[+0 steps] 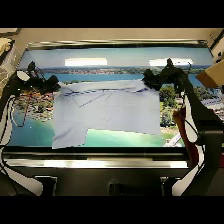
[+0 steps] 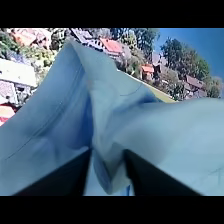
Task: Fold the clothes and pants, and hang the long-sleeved shirts on hangers.
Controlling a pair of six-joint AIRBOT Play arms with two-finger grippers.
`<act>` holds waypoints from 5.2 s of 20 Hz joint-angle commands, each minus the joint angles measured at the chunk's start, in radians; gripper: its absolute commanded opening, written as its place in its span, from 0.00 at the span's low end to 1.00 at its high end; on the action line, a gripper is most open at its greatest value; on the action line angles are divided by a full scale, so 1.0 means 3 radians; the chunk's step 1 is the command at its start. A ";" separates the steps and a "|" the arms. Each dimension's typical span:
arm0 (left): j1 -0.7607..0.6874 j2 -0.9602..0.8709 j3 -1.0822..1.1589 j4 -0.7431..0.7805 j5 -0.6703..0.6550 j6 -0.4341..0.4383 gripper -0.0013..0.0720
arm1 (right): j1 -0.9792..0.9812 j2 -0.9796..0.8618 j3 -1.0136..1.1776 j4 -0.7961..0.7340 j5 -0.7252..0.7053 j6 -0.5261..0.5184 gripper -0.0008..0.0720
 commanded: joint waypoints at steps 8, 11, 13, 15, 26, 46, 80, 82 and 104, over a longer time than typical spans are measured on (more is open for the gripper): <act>0.0975 0.0647 0.0181 -0.0165 -0.1499 0.0758 0.80 | -0.1235 0.1044 -0.0332 0.0156 -0.1977 -0.1535 0.86; 0.1254 0.1043 -0.0439 -0.0519 -0.1544 0.0872 0.80 | -0.1540 0.1525 -0.1447 0.0235 -0.1859 -0.1751 0.86; 0.1373 0.1319 -0.0935 -0.0613 -0.1437 0.0922 0.80 | -0.1595 0.1798 -0.2314 0.0230 -0.1720 -0.1901 0.85; 0.1447 0.1518 -0.1333 -0.0704 -0.1373 0.0938 0.80 | -0.1581 0.1920 -0.2934 0.0245 -0.1559 -0.2015 0.85; 0.1419 0.1616 -0.1676 -0.0701 -0.1378 0.0971 0.80 | -0.1565 0.1935 -0.3727 0.0544 -0.1017 -0.2346 0.78; 0.1049 0.1068 -0.2593 -0.0988 -0.0443 0.1546 0.80 | -0.1048 0.2716 -0.3765 0.0431 -0.0690 -0.1718 0.06; 0.0567 0.2608 0.0580 -0.0126 -0.1059 0.0497 0.04 | -0.1047 0.2740 0.0540 0.0267 -0.1612 -0.0326 0.06; 0.0383 0.2106 0.0401 -0.0122 -0.1025 0.0720 0.04 | -0.0959 0.2399 0.0142 0.0197 -0.1724 -0.0490 0.06; 0.0156 -0.0211 0.0502 0.0029 -0.1321 0.0999 0.04 | -0.0296 0.0647 -0.0521 -0.0937 -0.1362 -0.0451 0.06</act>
